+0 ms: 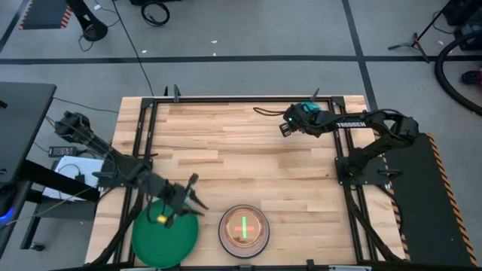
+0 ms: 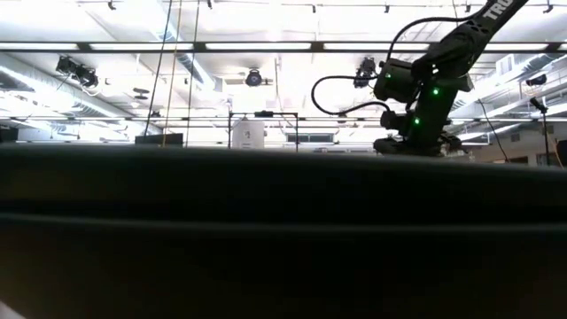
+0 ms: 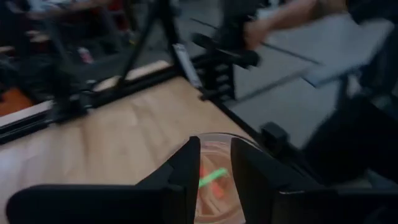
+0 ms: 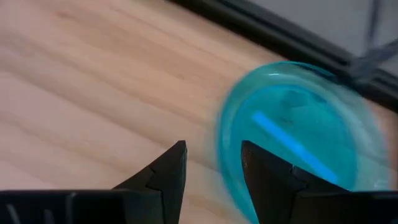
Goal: Stack plastic plates
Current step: Stack the blue plate on top of the light green plate
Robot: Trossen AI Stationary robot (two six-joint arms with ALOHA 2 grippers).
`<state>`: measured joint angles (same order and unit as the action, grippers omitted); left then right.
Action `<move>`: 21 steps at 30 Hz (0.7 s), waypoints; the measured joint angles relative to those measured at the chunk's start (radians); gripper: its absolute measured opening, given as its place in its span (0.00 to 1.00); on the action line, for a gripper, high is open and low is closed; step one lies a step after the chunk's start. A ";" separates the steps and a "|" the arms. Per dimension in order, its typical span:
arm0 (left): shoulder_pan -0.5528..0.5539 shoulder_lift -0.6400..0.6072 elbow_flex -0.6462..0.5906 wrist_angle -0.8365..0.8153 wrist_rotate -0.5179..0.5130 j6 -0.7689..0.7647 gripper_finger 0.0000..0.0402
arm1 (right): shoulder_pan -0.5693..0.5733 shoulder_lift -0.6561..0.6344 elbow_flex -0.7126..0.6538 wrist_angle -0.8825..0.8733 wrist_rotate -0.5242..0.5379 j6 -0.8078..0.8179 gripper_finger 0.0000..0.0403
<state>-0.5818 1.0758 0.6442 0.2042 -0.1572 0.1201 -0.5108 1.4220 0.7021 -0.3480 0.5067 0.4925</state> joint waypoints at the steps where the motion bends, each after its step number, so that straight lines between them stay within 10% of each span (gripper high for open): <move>1: 0.016 -0.019 -0.036 0.037 0.000 -0.004 0.24 | -0.002 0.000 0.000 0.010 -0.030 -0.015 0.40; 21: 0.268 -0.300 -0.128 0.015 -0.021 0.064 0.24 | -0.007 0.000 0.000 0.094 -0.112 -0.059 0.67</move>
<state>-0.3142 0.7762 0.5160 0.2194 -0.1781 0.1844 -0.5182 1.4223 0.7025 -0.2545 0.3945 0.4336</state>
